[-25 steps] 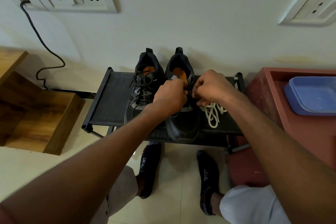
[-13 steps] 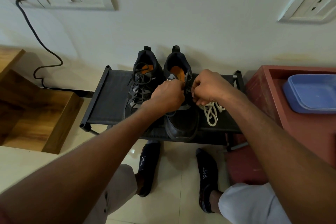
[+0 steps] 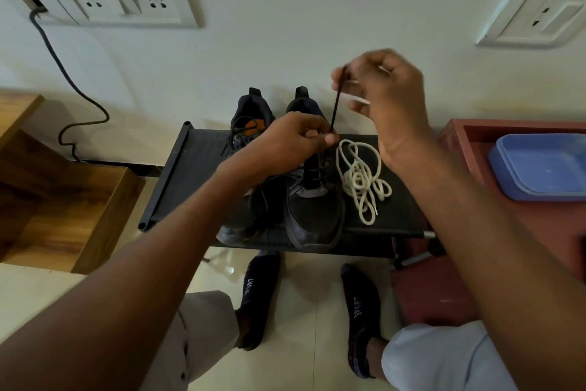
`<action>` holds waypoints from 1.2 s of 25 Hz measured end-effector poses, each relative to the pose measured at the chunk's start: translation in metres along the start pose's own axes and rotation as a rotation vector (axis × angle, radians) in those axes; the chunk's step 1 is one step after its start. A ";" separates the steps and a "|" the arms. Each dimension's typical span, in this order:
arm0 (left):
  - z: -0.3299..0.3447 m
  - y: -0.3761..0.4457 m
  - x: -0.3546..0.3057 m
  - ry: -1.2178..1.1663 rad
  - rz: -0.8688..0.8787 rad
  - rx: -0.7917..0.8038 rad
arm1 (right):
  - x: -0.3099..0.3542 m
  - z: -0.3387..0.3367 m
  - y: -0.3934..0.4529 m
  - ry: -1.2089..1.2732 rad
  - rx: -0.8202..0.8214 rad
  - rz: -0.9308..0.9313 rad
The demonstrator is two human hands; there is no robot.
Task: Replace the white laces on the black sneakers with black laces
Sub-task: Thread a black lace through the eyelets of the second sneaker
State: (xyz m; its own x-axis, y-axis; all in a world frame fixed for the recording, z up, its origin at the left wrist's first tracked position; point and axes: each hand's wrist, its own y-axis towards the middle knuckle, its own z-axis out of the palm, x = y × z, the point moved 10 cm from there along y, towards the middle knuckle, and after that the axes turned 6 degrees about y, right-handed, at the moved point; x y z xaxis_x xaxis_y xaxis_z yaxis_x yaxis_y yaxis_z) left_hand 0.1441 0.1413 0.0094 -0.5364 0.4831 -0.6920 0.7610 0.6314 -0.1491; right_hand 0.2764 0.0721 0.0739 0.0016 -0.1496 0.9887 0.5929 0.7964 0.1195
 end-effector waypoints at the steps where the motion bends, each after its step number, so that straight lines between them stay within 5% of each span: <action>1: 0.003 0.000 -0.001 0.027 0.024 0.027 | 0.005 -0.002 0.000 0.285 -0.013 0.034; 3: 0.002 0.002 0.000 0.073 0.032 -0.009 | 0.000 -0.007 0.002 0.423 -0.036 0.095; 5: -0.009 0.007 0.001 0.017 0.011 -0.112 | -0.021 -0.011 0.002 0.007 0.004 0.221; 8: -0.027 0.011 -0.011 -0.162 0.041 -0.251 | -0.069 0.006 -0.012 -0.624 0.363 0.415; 10: -0.031 0.012 -0.024 -0.178 0.099 -0.275 | -0.083 0.020 -0.020 -0.764 0.524 0.372; 12: -0.030 0.014 -0.029 -0.165 0.115 -0.298 | -0.075 0.020 -0.014 -0.828 0.467 0.264; 14: -0.033 0.014 -0.018 -0.172 0.076 -0.324 | -0.047 0.016 -0.003 -0.758 0.282 0.098; 17: -0.024 0.013 -0.006 -0.170 0.030 -0.154 | 0.010 -0.003 0.006 -0.111 -0.032 -0.116; 20: -0.013 0.007 -0.007 0.007 0.016 -0.025 | -0.004 -0.001 0.006 0.292 -0.010 0.075; 22: -0.025 0.007 0.000 0.121 -0.050 -0.160 | -0.041 0.003 -0.001 -0.140 0.120 0.285; 25: -0.034 0.005 0.008 0.163 -0.125 -0.246 | -0.091 0.010 -0.016 -0.953 0.426 0.353; 30: -0.029 0.006 0.013 0.315 -0.107 -0.206 | -0.094 0.020 -0.021 -0.997 0.500 0.344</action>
State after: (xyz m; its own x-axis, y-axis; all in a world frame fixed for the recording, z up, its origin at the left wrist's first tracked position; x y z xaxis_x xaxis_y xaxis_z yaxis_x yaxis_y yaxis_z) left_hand 0.1314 0.1694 0.0202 -0.7186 0.5507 -0.4248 0.6231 0.7810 -0.0417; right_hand 0.2478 0.0814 -0.0198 -0.6648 0.4689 0.5816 0.3009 0.8806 -0.3659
